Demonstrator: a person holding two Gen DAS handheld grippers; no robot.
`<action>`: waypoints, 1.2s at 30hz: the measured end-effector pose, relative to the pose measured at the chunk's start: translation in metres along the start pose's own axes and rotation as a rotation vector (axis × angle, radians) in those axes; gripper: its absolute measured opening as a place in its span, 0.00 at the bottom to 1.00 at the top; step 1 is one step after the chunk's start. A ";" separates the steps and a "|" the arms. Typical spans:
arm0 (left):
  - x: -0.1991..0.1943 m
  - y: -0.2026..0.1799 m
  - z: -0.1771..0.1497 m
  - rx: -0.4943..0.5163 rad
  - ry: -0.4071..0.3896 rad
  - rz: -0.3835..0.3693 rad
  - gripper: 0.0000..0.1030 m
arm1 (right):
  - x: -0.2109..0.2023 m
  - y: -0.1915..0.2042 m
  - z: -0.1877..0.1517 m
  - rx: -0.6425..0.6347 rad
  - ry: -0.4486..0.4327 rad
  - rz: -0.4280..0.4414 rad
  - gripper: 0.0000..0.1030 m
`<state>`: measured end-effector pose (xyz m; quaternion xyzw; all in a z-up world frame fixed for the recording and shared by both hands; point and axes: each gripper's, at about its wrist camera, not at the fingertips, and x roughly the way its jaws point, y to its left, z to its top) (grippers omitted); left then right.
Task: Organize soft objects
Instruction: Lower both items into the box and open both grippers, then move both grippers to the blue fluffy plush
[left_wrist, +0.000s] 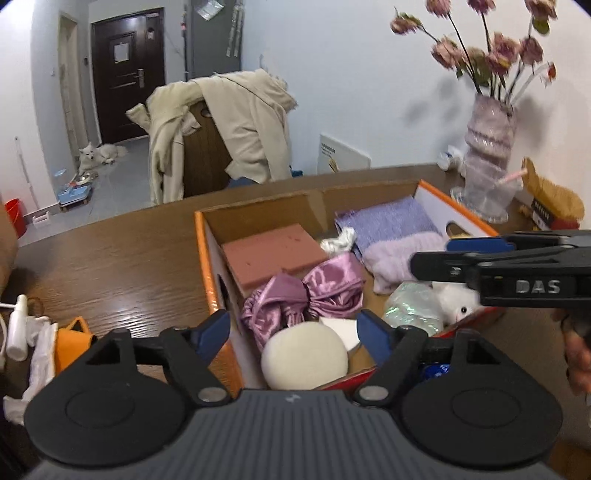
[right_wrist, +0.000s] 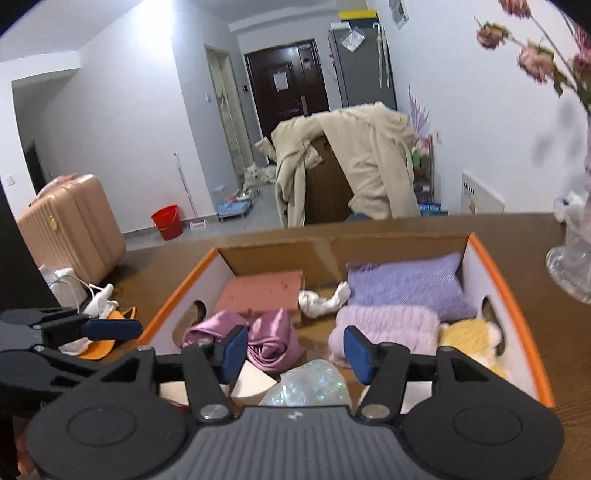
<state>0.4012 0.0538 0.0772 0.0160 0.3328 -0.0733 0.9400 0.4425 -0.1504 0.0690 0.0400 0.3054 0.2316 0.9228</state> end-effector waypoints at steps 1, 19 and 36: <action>-0.009 0.001 0.001 -0.013 -0.017 0.003 0.76 | -0.008 0.002 0.002 -0.007 -0.012 -0.005 0.55; -0.198 -0.057 -0.140 0.001 -0.441 0.048 0.96 | -0.222 0.048 -0.112 -0.106 -0.297 -0.143 0.73; -0.240 -0.071 -0.255 -0.026 -0.462 0.061 1.00 | -0.246 0.083 -0.261 -0.092 -0.349 -0.210 0.84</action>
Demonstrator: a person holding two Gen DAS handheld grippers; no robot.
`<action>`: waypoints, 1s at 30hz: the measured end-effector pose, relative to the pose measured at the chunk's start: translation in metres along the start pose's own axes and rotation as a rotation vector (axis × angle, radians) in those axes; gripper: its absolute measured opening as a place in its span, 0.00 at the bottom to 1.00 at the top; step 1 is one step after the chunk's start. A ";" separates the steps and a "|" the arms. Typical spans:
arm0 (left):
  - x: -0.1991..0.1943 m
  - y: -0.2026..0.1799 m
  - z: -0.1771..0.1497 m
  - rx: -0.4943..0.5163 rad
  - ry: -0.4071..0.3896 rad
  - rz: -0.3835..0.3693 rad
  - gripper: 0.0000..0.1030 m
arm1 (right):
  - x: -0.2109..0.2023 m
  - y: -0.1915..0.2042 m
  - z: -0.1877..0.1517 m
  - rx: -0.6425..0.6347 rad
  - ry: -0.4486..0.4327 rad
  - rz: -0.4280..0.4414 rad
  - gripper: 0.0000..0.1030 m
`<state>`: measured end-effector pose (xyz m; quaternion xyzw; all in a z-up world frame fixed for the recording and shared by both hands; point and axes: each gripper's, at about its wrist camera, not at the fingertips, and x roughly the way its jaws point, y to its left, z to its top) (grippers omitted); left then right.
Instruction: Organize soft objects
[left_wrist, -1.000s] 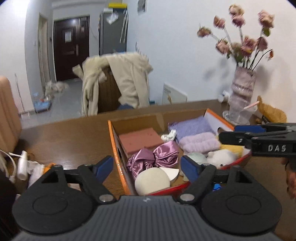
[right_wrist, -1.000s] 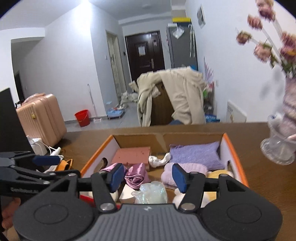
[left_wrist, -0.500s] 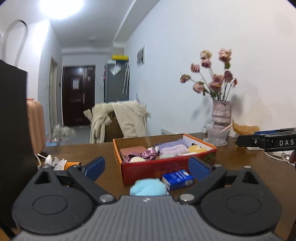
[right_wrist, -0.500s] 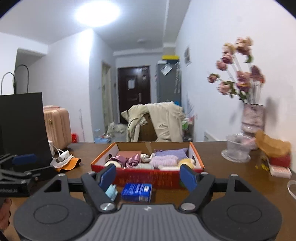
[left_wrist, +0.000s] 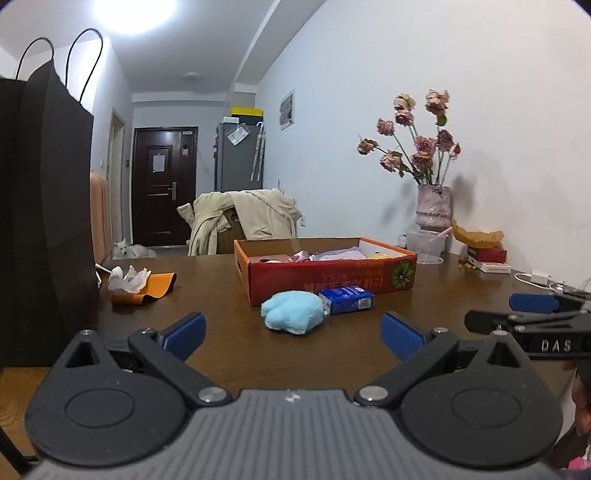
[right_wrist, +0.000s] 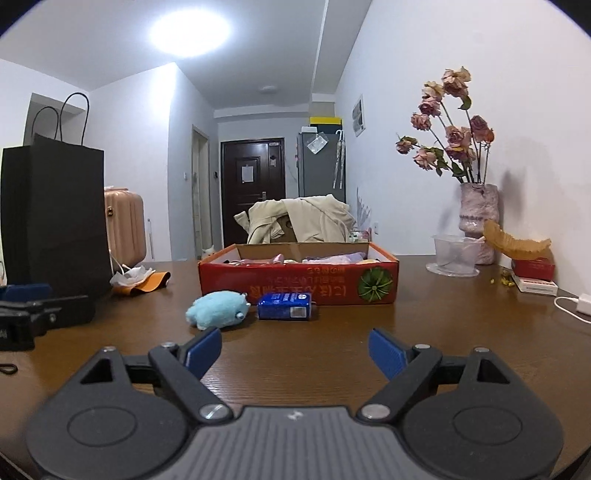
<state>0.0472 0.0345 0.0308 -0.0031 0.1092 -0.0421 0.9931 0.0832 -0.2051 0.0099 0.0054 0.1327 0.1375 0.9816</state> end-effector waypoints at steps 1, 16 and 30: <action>0.003 0.002 0.000 -0.012 0.007 0.000 1.00 | 0.002 0.001 0.000 -0.001 0.006 -0.002 0.84; 0.091 0.033 0.039 -0.024 0.084 -0.132 0.84 | 0.073 0.000 0.027 0.157 0.138 0.069 0.76; 0.253 0.109 0.024 -0.413 0.411 -0.280 0.51 | 0.237 0.033 0.048 0.274 0.352 0.246 0.46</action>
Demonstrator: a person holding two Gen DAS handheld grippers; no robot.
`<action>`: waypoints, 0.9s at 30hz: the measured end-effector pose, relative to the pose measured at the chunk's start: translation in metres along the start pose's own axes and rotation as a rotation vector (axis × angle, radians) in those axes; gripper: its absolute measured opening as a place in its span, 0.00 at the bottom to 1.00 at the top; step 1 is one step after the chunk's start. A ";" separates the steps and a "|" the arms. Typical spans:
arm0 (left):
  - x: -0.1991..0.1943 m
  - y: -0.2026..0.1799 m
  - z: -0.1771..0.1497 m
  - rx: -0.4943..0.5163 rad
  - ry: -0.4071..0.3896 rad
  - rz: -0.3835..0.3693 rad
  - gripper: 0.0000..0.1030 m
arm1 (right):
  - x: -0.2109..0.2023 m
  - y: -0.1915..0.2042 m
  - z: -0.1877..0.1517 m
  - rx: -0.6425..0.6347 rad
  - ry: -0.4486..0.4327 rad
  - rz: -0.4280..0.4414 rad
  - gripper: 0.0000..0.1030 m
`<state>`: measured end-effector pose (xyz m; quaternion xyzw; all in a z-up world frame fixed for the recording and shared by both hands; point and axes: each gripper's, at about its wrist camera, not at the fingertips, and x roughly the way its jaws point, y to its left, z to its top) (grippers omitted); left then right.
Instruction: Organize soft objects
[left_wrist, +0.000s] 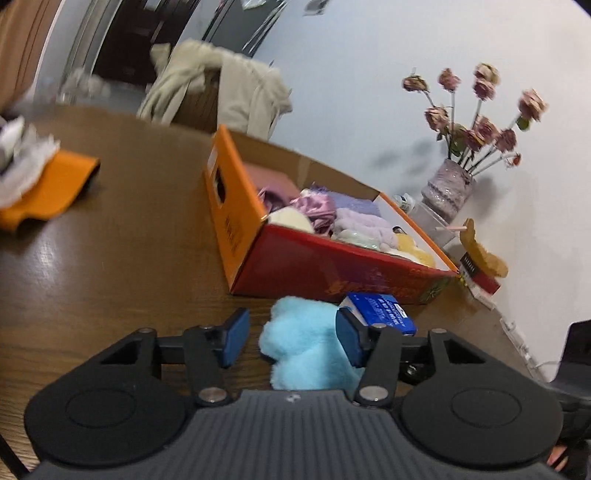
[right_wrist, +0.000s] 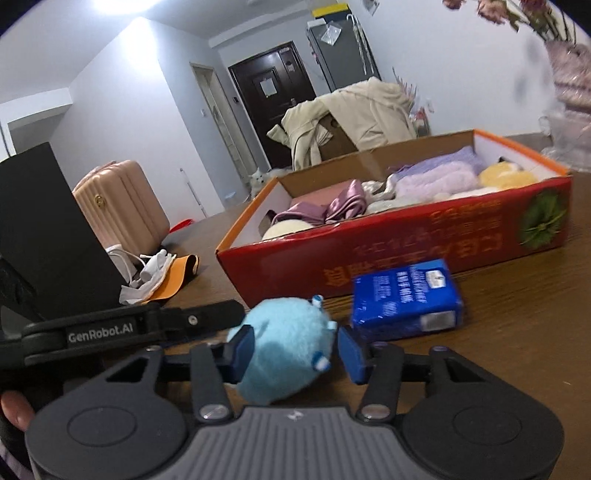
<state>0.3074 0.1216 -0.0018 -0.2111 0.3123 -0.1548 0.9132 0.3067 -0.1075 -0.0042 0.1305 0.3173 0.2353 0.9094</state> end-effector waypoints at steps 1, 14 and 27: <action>0.002 0.003 0.000 -0.015 0.012 -0.006 0.51 | 0.004 0.000 0.000 0.003 0.003 0.004 0.42; -0.004 0.001 -0.008 -0.068 0.039 -0.055 0.29 | -0.004 -0.005 0.001 0.041 0.004 0.045 0.30; -0.083 -0.101 -0.036 0.014 -0.110 -0.082 0.29 | -0.132 0.003 -0.003 -0.039 -0.153 0.088 0.30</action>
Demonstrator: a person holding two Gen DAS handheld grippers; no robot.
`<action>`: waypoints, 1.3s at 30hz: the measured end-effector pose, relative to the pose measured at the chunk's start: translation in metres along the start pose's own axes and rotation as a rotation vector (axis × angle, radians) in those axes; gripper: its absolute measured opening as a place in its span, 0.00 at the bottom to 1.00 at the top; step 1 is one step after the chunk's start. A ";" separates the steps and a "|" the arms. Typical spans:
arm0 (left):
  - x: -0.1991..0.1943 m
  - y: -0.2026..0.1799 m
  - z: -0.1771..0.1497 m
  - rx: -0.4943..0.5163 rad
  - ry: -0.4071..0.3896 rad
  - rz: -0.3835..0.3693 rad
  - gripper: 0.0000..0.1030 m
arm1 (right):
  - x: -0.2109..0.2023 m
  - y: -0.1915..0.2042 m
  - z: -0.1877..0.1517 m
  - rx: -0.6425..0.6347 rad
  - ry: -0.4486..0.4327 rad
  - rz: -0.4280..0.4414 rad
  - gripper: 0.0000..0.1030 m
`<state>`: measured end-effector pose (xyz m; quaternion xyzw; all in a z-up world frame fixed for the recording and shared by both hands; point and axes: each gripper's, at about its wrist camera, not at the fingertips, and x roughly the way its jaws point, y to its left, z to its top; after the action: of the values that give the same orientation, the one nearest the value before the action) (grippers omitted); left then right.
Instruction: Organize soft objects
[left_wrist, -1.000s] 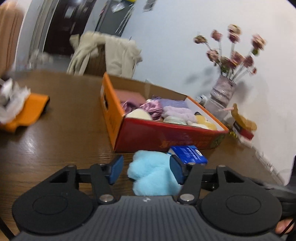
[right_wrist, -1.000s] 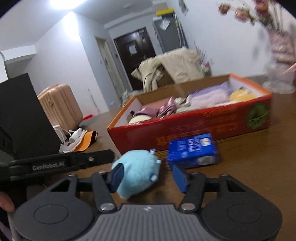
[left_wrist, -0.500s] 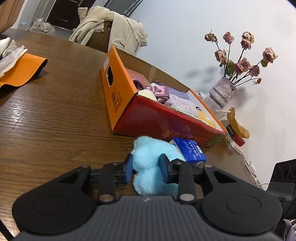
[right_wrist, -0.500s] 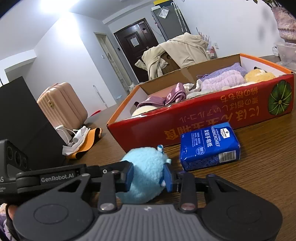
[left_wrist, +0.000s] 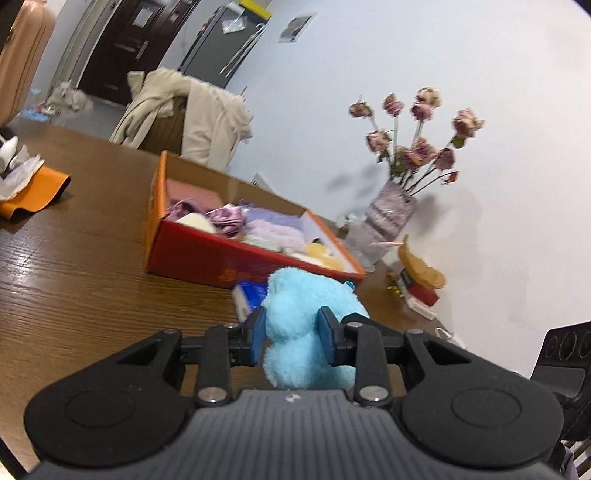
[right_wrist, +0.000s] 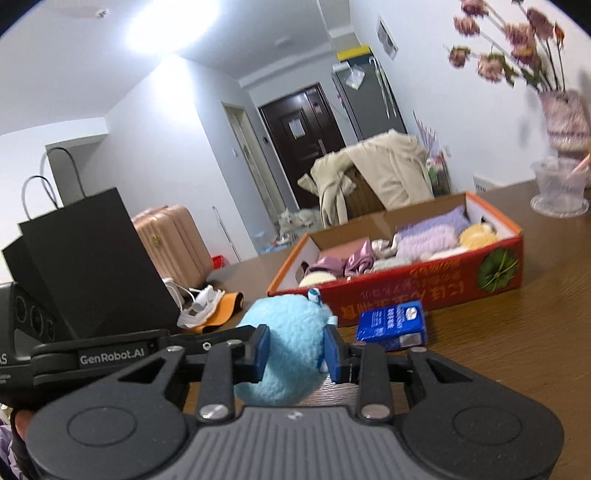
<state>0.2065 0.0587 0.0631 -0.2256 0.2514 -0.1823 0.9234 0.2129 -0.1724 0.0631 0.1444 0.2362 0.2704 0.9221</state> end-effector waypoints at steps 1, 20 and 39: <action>-0.002 -0.006 -0.001 0.004 -0.006 -0.005 0.29 | -0.007 0.000 0.001 -0.003 -0.013 -0.001 0.30; 0.113 -0.022 0.120 0.016 -0.041 -0.093 0.28 | 0.056 -0.065 0.131 -0.049 -0.114 0.001 0.29; 0.252 0.055 0.162 0.068 0.168 0.154 0.32 | 0.295 -0.146 0.154 -0.038 0.244 -0.144 0.15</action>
<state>0.5107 0.0439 0.0644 -0.1582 0.3384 -0.1373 0.9174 0.5740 -0.1455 0.0308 0.0755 0.3512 0.2238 0.9060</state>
